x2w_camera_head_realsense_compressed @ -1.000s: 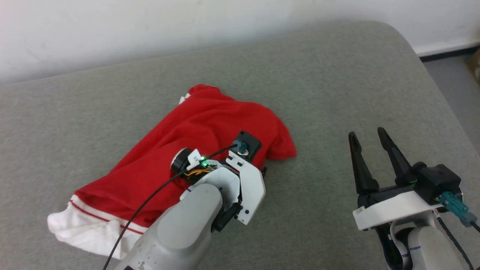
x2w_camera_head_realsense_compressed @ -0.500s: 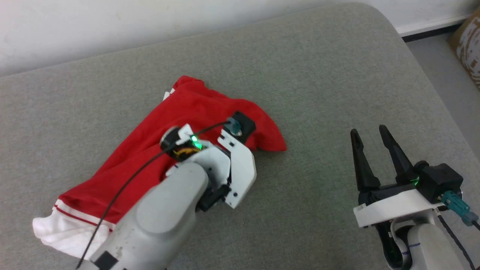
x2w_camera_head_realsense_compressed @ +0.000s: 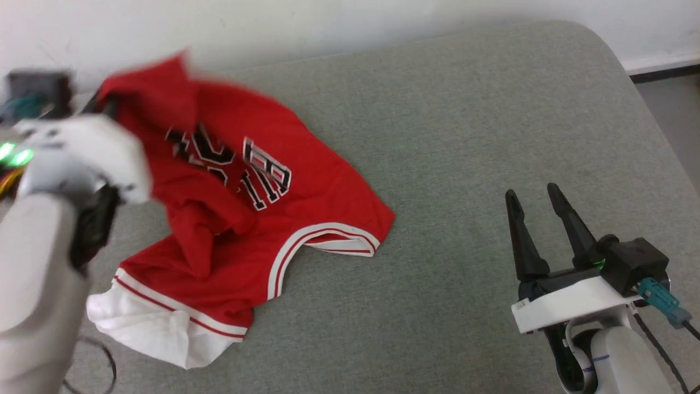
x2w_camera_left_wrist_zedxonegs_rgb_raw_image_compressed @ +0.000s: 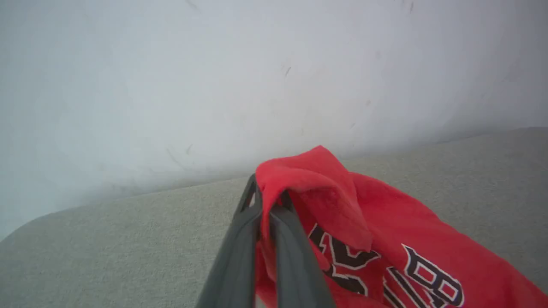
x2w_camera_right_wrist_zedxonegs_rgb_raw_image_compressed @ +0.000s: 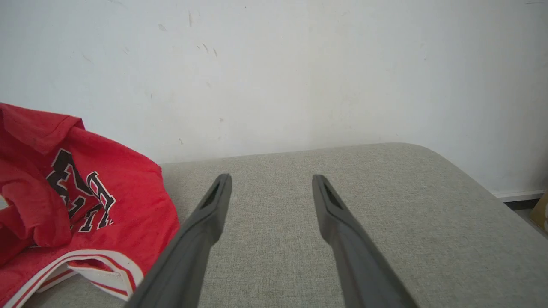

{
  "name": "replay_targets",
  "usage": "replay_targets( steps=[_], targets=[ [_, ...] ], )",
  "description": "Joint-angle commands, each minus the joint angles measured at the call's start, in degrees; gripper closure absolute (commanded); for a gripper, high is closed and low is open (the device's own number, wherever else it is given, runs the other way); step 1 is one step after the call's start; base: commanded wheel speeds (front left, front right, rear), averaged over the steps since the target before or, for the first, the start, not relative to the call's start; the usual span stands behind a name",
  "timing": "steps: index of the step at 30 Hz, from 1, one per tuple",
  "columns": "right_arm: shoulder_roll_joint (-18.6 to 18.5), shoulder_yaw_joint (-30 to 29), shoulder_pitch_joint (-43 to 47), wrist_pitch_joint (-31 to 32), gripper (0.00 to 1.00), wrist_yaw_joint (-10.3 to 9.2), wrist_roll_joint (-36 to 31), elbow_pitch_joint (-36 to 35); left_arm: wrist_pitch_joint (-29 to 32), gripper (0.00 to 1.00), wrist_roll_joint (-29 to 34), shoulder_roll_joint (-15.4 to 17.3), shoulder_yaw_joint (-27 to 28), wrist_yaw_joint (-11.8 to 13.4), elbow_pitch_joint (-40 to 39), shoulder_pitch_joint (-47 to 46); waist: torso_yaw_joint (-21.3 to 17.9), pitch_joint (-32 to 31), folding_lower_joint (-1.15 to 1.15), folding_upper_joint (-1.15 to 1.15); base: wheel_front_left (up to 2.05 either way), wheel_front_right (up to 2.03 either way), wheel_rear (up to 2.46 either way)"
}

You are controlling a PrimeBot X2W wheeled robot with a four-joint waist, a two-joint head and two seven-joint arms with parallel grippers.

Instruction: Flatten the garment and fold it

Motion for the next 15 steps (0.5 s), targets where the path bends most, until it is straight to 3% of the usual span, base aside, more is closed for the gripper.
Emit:
replay_targets(
  steps=[1, 6, 7, 8, 9, 15],
  targets=[
    [0.15, 0.25, -0.9, 0.17, 0.0, -0.11, -0.4, -0.2, -0.57, 1.0, -1.02, 1.09, 1.56, 1.22, 2.08, 2.76, 0.42, -0.06, 0.0, 0.0, 0.0, 0.0, 0.0],
    [0.15, 0.53, -0.99, 0.89, 0.0, -0.11, -0.92, -0.64, -0.35, 1.0, -2.54, 2.86, 4.72, 4.46, 9.69, 8.89, 0.96, 0.03, 0.0, 0.0, 0.0, 0.0, 0.0],
    [0.15, 0.62, -0.94, 1.15, 0.0, -0.11, -1.02, -0.71, -0.11, 0.91, -3.14, 2.45, 4.85, 4.59, 10.92, 9.87, 1.15, 0.07, 0.0, 0.0, 0.0, 0.0, 0.0],
    [0.15, 0.75, -0.89, 1.42, 0.0, -0.11, -1.11, -0.74, -0.13, 0.16, -4.07, 1.69, 4.78, 3.94, 11.77, 10.7, 1.34, 0.08, 0.0, 0.0, 0.0, 0.0, 0.0],
    [0.15, 0.91, -0.85, 1.69, 0.0, -0.11, -1.24, -0.77, -0.93, 0.0, -5.27, 0.64, 4.98, 3.03, 12.19, 11.27, 1.6, 0.08, 0.0, 0.0, 0.0, 0.0, 0.0],
    [0.15, 2.08, -1.05, 3.43, 0.0, -0.11, -2.51, -1.13, -13.18, 0.0, -9.12, -6.48, 6.7, -0.05, 11.78, 14.29, 3.91, -1.15, 0.0, 0.0, 0.0, 0.0, 0.0]
  ],
)
